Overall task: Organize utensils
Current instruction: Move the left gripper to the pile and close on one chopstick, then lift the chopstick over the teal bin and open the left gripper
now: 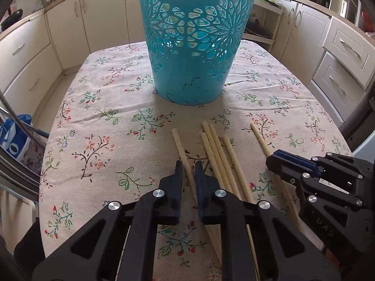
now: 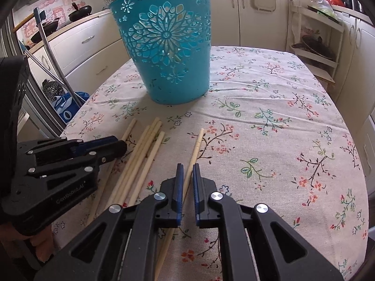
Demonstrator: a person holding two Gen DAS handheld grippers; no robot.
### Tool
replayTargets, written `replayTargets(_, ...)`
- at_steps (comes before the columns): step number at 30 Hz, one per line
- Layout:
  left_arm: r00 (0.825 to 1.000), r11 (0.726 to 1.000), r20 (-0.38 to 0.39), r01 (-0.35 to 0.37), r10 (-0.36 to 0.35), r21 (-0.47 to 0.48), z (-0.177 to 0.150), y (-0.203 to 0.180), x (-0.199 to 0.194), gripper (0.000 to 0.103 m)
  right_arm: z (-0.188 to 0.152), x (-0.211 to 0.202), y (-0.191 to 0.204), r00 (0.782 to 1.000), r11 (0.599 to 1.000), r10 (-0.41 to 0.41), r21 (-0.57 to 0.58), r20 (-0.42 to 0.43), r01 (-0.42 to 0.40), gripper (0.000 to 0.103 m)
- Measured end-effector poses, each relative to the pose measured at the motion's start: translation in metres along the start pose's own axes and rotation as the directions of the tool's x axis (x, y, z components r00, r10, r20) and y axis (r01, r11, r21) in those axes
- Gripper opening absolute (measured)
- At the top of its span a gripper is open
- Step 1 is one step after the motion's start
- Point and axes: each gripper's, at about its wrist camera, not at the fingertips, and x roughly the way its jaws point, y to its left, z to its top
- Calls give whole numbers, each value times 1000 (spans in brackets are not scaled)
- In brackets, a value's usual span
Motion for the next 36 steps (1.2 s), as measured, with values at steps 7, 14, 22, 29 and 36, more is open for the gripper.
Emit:
replayTargets(7, 1000, 1000, -1, -13, 13, 20, 2, -3, 3, 13, 1, 1, -1, 1000, 1000, -11, 5, -1, 11, 9)
replayTargets(14, 1000, 1000, 12, 21, -21, 14, 0, -2, 1, 5, 1, 1, -1, 1000, 1000, -10, -1, 9, 10, 9)
replayTargets(22, 999, 999, 36, 24, -25, 31, -2, -6, -12, 5, 0, 2, -2, 1000, 1000, -5, 7, 15, 5, 8)
replayTargets(29, 996, 998, 77, 42, -46, 55, 0, -11, -35, 5, 0, 2, -2, 1000, 1000, -7, 5, 15, 6, 8)
replayTargets(36, 967, 982, 180, 168, -182, 86, 8, -17, -81, 5, 0, 1, 0, 1000, 1000, -16, -6, 19, 16, 8)
